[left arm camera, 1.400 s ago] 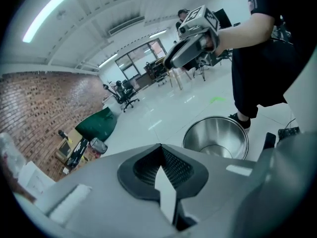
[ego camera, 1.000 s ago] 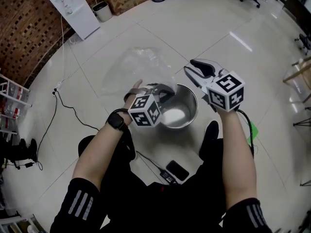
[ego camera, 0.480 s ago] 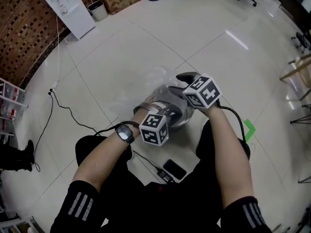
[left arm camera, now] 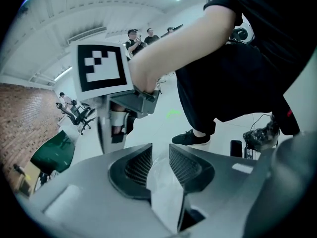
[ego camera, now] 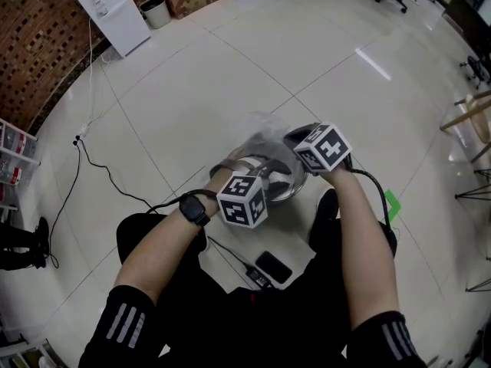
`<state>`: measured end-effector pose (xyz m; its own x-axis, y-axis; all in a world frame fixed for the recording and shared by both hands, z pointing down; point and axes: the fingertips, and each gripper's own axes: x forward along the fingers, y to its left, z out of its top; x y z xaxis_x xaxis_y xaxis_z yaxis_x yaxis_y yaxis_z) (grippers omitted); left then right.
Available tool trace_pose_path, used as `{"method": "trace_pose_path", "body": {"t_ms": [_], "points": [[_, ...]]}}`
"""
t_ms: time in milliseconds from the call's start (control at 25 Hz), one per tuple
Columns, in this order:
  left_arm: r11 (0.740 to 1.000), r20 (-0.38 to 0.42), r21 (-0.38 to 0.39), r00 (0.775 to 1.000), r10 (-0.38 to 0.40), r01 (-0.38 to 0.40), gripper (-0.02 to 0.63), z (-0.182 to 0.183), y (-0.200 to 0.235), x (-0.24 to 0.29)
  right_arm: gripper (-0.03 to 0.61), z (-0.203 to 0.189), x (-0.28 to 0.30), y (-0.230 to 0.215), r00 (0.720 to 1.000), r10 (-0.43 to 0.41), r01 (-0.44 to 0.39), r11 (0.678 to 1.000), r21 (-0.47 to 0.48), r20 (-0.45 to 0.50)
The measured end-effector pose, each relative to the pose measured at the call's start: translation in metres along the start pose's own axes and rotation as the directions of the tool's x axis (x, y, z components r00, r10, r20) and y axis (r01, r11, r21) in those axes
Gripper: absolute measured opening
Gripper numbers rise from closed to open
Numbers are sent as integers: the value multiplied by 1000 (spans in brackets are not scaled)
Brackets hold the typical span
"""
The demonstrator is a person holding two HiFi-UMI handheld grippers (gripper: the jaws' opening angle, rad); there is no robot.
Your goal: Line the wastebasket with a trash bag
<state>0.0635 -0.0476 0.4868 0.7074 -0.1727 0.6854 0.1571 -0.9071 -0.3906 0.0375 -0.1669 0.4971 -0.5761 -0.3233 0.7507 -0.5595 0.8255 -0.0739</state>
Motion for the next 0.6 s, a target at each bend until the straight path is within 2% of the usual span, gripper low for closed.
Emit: {"method": "trace_pose_path", "body": {"t_ms": [80,160,280,440,600], "points": [[999,1,-30,1000,28,-28,133,-3,14,-16,7,-4,-5,-5,1000,-4,4,1000,17,-11],[996,-15,-60,998,65,-66,137,-11,31,-32,7,-11,-9,-10,1000,-5,6,999,37,-29],[983,-103,-146,990,97,-112,145,-45,55,-44,6,-30,-10,-15,996,-15,19,999,39,-86],[954,-267,-274,963,46,-122,216,-119,68,-39,6,-54,3,-9,985,-13,15,1000,8,-174],[927,-305,-352,952,15,-127,264,-156,70,-24,7,-66,22,4,968,-15,-5,997,-81,-249]]}}
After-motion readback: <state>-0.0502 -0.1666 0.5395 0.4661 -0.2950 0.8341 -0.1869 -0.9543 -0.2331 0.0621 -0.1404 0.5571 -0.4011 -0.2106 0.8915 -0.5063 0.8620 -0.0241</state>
